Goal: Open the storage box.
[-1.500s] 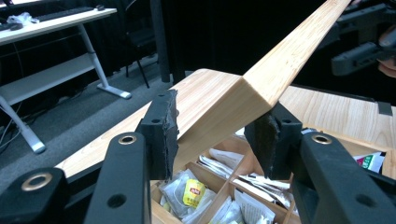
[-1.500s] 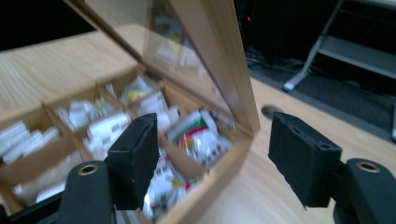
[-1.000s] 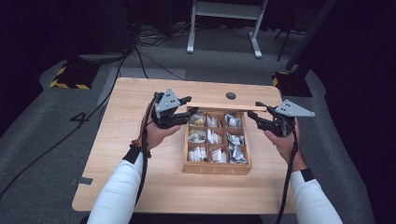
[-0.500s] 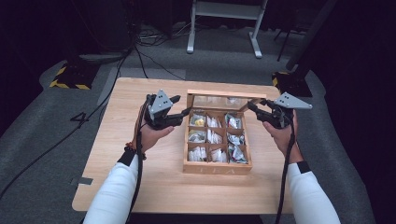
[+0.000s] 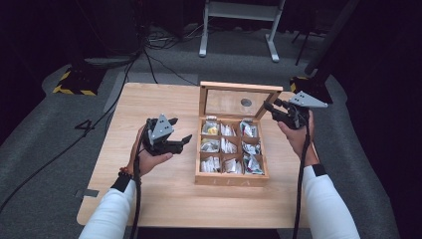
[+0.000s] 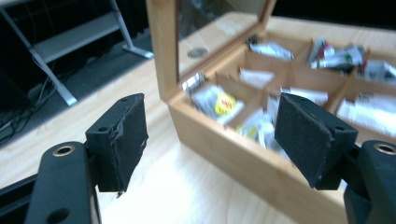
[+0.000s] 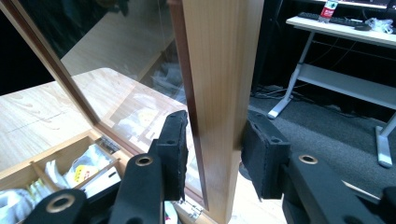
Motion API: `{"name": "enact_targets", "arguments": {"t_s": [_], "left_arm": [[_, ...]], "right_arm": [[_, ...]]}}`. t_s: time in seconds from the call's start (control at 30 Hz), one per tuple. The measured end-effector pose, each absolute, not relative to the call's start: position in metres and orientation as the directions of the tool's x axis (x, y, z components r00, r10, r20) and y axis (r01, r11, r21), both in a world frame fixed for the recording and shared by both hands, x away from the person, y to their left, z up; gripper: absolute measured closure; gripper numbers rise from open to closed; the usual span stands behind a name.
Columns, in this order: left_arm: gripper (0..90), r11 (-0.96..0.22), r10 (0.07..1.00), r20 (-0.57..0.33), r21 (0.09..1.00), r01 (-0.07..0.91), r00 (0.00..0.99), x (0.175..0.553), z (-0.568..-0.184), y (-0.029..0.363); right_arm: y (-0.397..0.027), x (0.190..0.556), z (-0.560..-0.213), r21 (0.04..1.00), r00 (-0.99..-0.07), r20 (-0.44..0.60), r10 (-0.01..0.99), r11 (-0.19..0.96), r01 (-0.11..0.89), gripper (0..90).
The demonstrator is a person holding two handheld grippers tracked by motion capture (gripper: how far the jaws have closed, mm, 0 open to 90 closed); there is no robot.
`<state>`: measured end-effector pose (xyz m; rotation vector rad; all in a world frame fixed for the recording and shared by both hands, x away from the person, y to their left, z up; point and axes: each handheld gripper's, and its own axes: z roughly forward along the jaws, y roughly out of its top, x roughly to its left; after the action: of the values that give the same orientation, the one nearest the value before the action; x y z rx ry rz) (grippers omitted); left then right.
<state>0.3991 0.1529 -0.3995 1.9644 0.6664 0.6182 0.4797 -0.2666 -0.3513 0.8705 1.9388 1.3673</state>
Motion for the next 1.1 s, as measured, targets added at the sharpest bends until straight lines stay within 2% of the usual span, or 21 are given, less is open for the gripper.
{"name": "enact_targets", "arguments": {"t_s": [0.4,1.1], "left_arm": [[19.7,-0.547,0.604,0.155,0.795,0.264,0.782,0.369,-0.445,0.151],[17.0,-0.619,0.578,0.070,0.687,0.380,0.813,0.354,-0.493,0.159]], "right_arm": [[-0.264,0.500,-0.356,0.950,-0.569,-0.084,0.818,0.239,0.204,65.3],[-0.258,0.528,-0.363,0.947,-0.519,-0.022,0.855,0.184,0.263,64.3]]}}
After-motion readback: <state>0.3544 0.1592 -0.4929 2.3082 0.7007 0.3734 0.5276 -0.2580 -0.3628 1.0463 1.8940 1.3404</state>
